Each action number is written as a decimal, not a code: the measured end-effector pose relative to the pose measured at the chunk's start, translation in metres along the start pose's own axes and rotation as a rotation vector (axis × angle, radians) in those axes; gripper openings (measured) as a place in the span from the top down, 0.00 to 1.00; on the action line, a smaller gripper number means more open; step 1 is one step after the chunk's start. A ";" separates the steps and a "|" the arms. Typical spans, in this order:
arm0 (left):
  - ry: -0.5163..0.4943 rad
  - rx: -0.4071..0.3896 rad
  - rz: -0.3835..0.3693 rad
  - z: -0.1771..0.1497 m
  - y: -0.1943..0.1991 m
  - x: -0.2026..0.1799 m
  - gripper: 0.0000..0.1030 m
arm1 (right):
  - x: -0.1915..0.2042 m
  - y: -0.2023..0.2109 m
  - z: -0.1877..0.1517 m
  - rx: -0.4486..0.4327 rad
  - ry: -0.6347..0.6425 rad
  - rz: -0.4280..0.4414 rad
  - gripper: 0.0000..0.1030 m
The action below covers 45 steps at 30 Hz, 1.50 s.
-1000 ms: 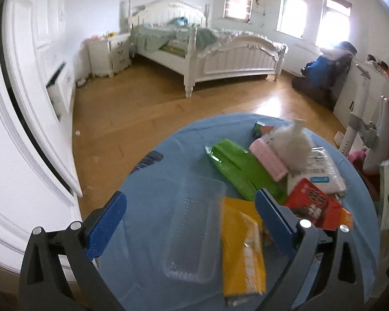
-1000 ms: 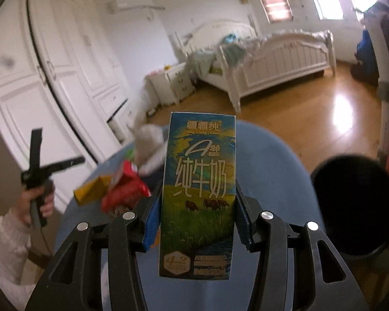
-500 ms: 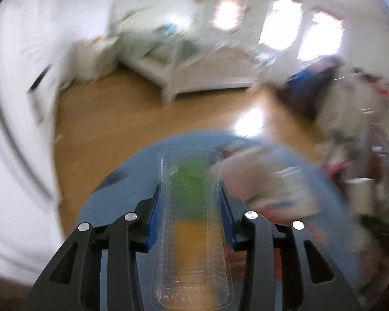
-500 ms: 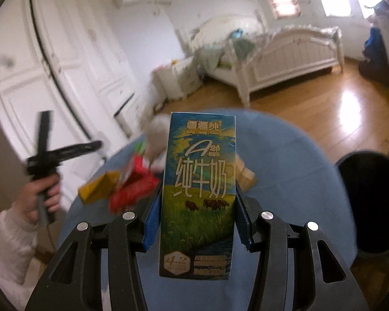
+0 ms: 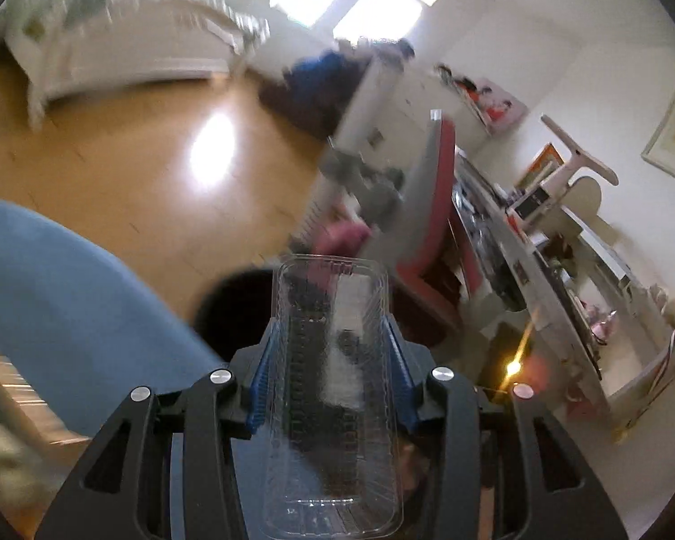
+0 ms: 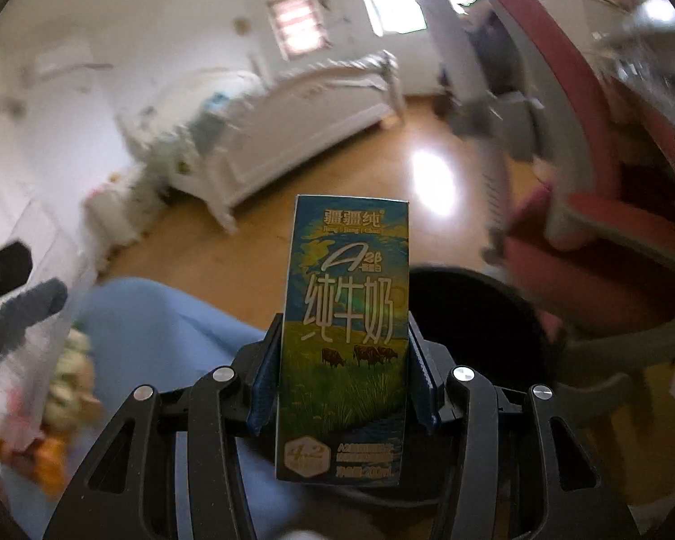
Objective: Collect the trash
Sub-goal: 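Carry both items to the black bin and open both tools to drop them, then grasp the yellow snack wrapper with the left tool while the right tool grasps the white tissue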
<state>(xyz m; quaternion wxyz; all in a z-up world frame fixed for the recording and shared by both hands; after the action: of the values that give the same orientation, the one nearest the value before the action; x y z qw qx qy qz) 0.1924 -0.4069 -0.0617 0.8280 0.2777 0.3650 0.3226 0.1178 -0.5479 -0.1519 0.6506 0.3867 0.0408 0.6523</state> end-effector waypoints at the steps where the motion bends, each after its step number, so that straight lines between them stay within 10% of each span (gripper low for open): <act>1: -0.006 0.036 -0.010 -0.004 -0.021 -0.006 0.58 | -0.009 -0.005 -0.004 0.017 -0.016 -0.006 0.52; 11: -0.006 0.184 0.066 -0.036 -0.096 -0.014 0.51 | -0.063 -0.045 -0.039 0.131 -0.127 0.008 0.52; 18: -0.050 0.109 0.128 -0.023 -0.086 -0.028 0.13 | -0.065 -0.036 -0.039 0.126 -0.148 -0.001 0.28; 22: -0.080 0.018 0.111 -0.014 -0.034 -0.036 0.13 | -0.048 -0.013 -0.029 0.087 -0.165 0.037 0.28; 29: -0.156 -0.190 0.292 -0.028 0.098 0.009 0.05 | 0.087 0.016 0.008 0.047 0.021 0.263 0.27; 38: 0.033 -0.316 0.699 -0.085 0.249 0.182 0.05 | 0.314 -0.012 -0.008 0.195 0.373 0.538 0.27; 42: 0.069 -0.264 0.801 -0.106 0.266 0.247 0.06 | 0.391 -0.044 -0.019 0.271 0.464 0.582 0.27; 45: 0.081 -0.185 0.794 -0.122 0.254 0.280 0.26 | 0.425 -0.073 -0.028 0.330 0.518 0.536 0.27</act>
<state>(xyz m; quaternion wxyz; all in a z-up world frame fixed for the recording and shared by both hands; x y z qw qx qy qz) 0.1595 -0.0112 -0.0750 0.6456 0.3086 0.2312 0.6592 0.2237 -0.1497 -0.0200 0.3551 0.3057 0.2055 0.8592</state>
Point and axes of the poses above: each gripper's, at about its wrist camera, not at the fingertips, and y roughly against the way its jaws point, x to its left, z to its top, the point moved 9 cm from there along -y, roughly the way its jaws point, and after that the axes turned 15 degrees about z, right-handed, at the moved point
